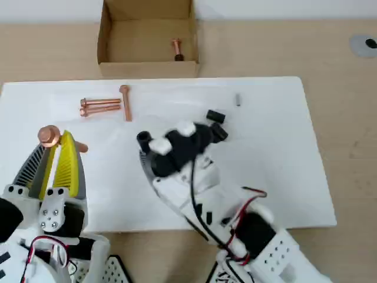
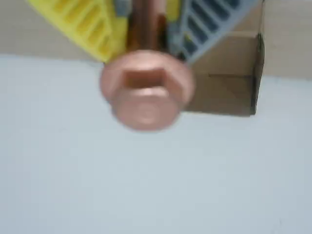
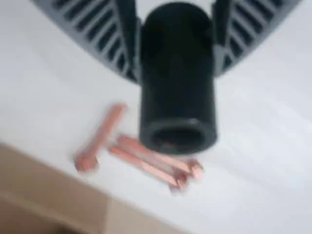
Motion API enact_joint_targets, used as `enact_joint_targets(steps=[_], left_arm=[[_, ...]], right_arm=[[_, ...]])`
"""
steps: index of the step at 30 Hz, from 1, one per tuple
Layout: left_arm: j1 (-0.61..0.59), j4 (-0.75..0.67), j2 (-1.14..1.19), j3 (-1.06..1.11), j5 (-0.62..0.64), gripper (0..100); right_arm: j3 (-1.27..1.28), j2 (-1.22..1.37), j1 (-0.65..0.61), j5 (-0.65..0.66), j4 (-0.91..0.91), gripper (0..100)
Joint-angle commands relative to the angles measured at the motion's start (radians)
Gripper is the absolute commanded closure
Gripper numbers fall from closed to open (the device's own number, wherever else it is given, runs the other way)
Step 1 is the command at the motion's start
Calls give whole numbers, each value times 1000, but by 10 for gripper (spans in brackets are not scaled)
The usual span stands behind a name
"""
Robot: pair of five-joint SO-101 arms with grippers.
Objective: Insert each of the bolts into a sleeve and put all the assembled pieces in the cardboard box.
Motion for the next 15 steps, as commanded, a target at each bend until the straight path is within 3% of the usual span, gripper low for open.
enact_joint_targets(steps=[1,11,15], left_arm=[[-2,-46,5,11,3,991],[5,-293,8,201,3,991],[98,-336,8,318,3,991]], right_arm=[[113,-133,-35,9,-121,988],[231,-269,-116,8,-129,989],[242,-282,-165,6,-132,989]])
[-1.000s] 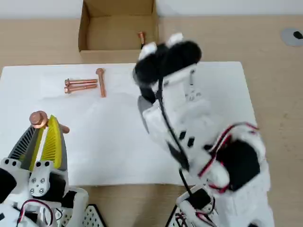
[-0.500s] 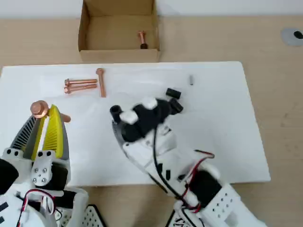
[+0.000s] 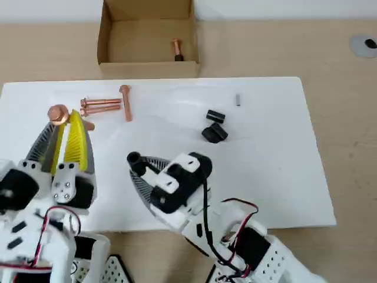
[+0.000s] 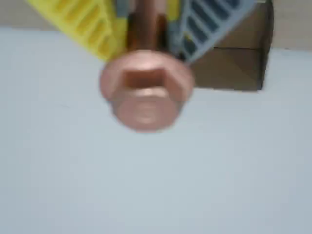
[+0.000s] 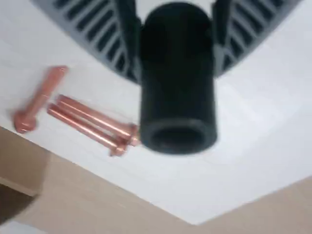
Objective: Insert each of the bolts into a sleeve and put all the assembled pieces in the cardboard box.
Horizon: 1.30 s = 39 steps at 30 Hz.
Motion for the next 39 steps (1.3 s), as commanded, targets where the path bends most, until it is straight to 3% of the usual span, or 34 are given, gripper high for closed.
enact_joint_targets(steps=[1,7,13,28,39], left_arm=[[91,-49,7,81,3,991],[173,-52,7,155,3,991],[169,-37,5,138,3,994],[175,158,5,-26,6,994],[176,219,8,-75,97,994]], right_arm=[[4,-27,-42,6,-34,989],[12,-25,-44,8,-63,989],[22,-27,-41,8,-63,989],[28,-25,-39,9,-64,989],[28,-25,-39,9,-64,989]])
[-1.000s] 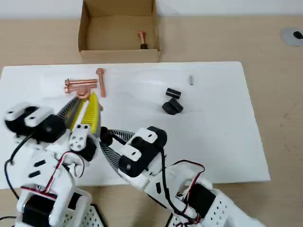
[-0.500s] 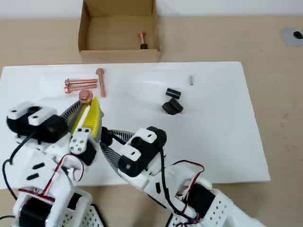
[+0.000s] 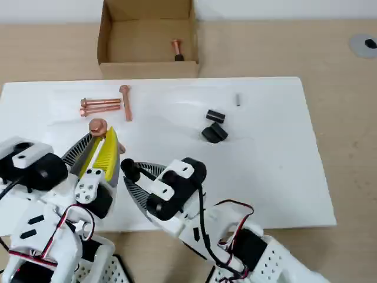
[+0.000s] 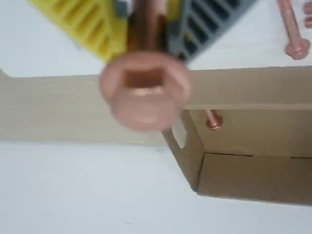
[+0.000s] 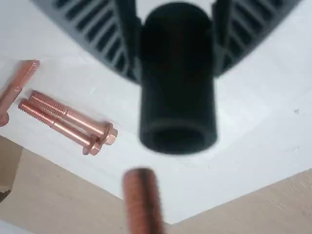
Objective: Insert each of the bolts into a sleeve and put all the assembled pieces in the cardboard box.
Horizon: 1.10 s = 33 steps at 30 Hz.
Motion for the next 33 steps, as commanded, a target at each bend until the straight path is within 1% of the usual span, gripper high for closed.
enact_joint_targets(steps=[1,7,14,18,22,28,33], left_arm=[[17,2,7,-54,32,994],[112,32,48,-41,64,994],[109,29,64,-43,58,994],[51,32,68,-69,48,994],[41,37,70,-130,18,994],[43,129,134,-233,26,994],[54,176,223,-322,72,994]], right_arm=[[-5,-24,-7,9,-29,989],[-8,-25,-7,9,-29,989],[-10,-25,-7,9,-29,989],[-10,-25,-5,9,-29,989],[-5,-25,-5,9,-29,989],[-5,-25,-5,9,-29,989],[-5,-25,-5,9,-29,989]])
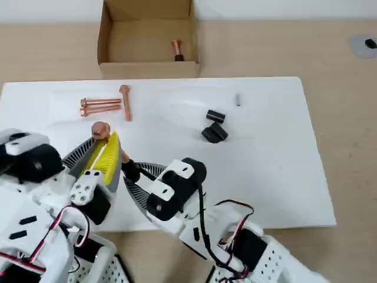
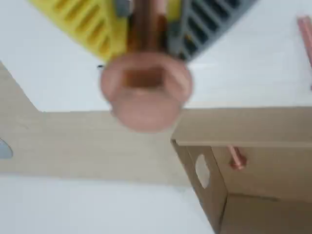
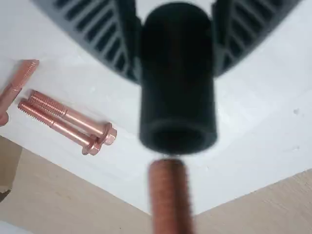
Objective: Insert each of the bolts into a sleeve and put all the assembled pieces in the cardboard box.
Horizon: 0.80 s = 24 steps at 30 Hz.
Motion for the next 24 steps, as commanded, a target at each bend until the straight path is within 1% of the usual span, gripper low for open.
enact_joint_targets(steps=[1,7,9,15,19,24], left_arm=[[14,6,58,-89,14,994],[95,6,73,-87,15,994],[97,8,73,-87,14,994],[94,75,73,-92,5,994],[94,74,68,-92,-43,994],[92,69,70,-87,-49,994]], right_arm=[[-5,-25,-4,9,-29,989],[-7,-25,2,9,-29,989],[-8,-25,19,9,-29,989],[-10,-25,48,9,-29,989],[-10,-25,48,9,-29,989],[-12,-25,48,9,-29,989]])
